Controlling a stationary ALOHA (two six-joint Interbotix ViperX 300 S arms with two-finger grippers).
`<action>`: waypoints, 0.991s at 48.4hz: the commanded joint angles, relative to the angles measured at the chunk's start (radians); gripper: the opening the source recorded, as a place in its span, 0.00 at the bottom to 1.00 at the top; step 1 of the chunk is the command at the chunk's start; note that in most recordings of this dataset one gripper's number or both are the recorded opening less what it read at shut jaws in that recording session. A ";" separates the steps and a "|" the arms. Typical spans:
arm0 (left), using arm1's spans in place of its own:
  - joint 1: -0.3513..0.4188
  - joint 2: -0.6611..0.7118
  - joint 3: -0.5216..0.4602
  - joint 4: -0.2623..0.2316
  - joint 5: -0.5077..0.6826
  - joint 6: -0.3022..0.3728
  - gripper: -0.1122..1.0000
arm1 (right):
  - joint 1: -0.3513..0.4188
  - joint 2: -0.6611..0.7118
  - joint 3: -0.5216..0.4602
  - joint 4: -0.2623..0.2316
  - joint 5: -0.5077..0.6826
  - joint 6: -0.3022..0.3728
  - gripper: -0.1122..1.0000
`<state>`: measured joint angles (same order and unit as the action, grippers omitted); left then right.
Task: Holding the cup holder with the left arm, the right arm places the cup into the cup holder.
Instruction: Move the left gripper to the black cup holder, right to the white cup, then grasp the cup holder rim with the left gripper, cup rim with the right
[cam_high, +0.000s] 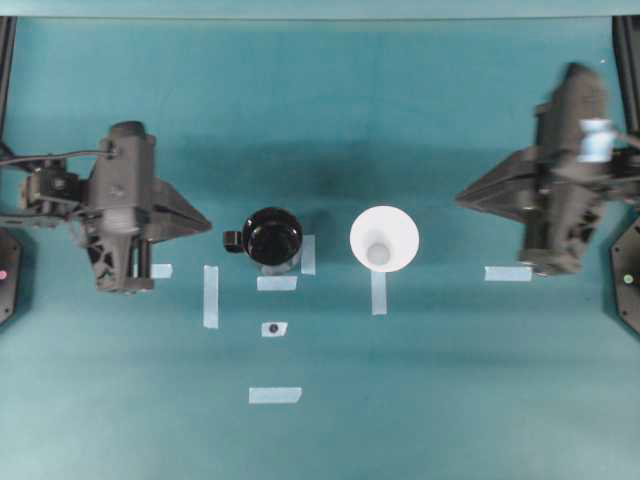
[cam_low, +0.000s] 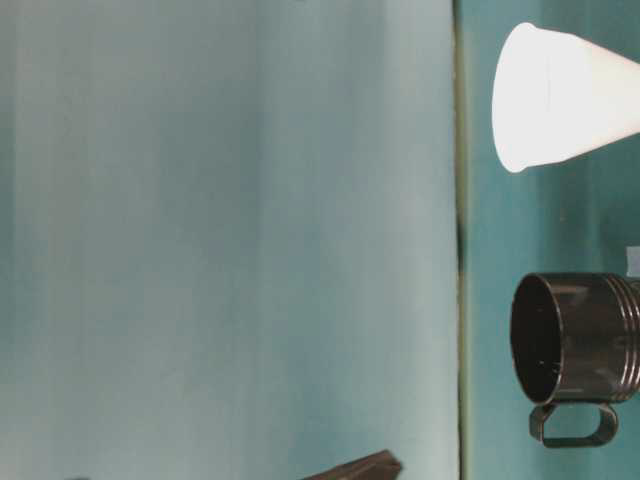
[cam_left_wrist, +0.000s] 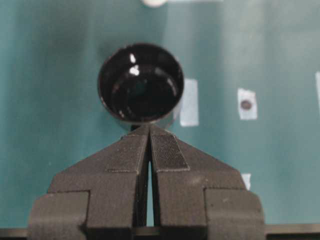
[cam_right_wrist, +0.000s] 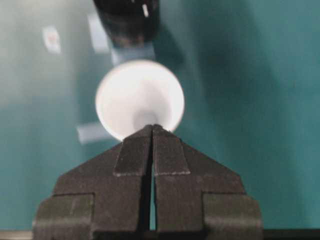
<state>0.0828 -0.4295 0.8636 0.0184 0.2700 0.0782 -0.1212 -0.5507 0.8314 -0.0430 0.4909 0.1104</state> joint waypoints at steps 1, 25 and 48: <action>0.000 0.017 -0.041 0.003 0.014 0.002 0.13 | -0.003 0.149 -0.054 -0.014 0.029 -0.005 0.12; 0.003 0.048 -0.055 0.003 0.018 0.002 0.13 | -0.006 0.284 -0.121 -0.061 0.049 -0.005 0.13; 0.011 0.078 -0.060 0.003 0.069 -0.005 0.20 | -0.018 0.368 -0.192 -0.067 0.055 0.000 0.93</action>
<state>0.0905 -0.3467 0.8237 0.0199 0.3421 0.0782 -0.1365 -0.1871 0.6642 -0.1058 0.5476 0.1104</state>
